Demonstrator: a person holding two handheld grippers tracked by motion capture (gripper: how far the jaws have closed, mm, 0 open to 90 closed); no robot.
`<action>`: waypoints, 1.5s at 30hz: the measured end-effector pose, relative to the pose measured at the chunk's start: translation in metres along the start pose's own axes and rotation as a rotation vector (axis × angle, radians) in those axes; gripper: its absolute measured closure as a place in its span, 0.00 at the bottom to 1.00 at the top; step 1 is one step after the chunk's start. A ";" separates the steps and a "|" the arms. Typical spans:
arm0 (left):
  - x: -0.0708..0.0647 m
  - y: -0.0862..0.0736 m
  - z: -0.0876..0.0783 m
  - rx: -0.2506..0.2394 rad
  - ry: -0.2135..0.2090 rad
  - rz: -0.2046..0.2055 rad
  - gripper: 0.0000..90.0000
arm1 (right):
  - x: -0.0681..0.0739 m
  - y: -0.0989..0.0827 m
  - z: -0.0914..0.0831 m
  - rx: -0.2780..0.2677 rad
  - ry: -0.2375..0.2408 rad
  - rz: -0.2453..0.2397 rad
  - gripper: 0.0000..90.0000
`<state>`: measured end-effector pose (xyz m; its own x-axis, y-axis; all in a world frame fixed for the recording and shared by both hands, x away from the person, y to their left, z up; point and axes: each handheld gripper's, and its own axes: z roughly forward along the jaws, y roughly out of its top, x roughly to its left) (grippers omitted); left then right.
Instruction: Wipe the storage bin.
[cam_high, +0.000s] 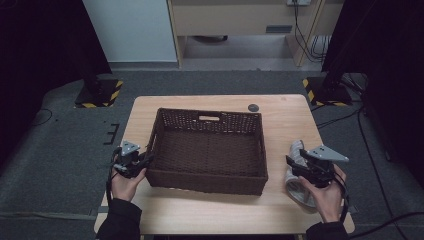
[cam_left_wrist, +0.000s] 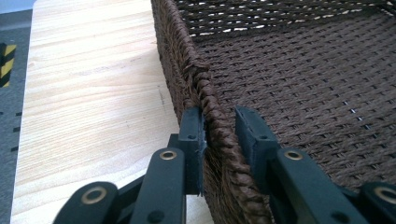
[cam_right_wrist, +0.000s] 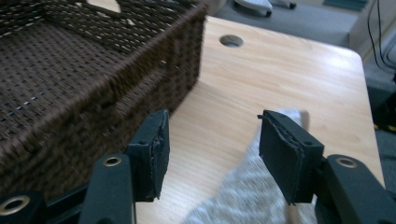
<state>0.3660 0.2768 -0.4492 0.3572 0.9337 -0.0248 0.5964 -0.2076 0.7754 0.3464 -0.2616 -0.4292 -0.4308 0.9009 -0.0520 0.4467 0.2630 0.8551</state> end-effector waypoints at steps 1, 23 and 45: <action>0.000 0.001 0.001 0.000 0.002 0.001 0.81 | 0.002 0.002 0.001 -0.006 0.002 -0.016 0.51; 0.007 0.009 0.002 -0.034 -0.049 -0.027 0.75 | 0.043 0.026 0.060 0.038 0.138 -0.012 0.67; 0.012 0.028 0.025 -0.019 -0.014 -0.018 0.90 | 0.033 0.031 0.069 0.043 0.079 0.037 0.61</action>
<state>0.4050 0.2746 -0.4440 0.3565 0.9331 -0.0478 0.5894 -0.1849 0.7864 0.4002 -0.1998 -0.4396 -0.4735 0.8805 0.0215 0.4961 0.2464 0.8326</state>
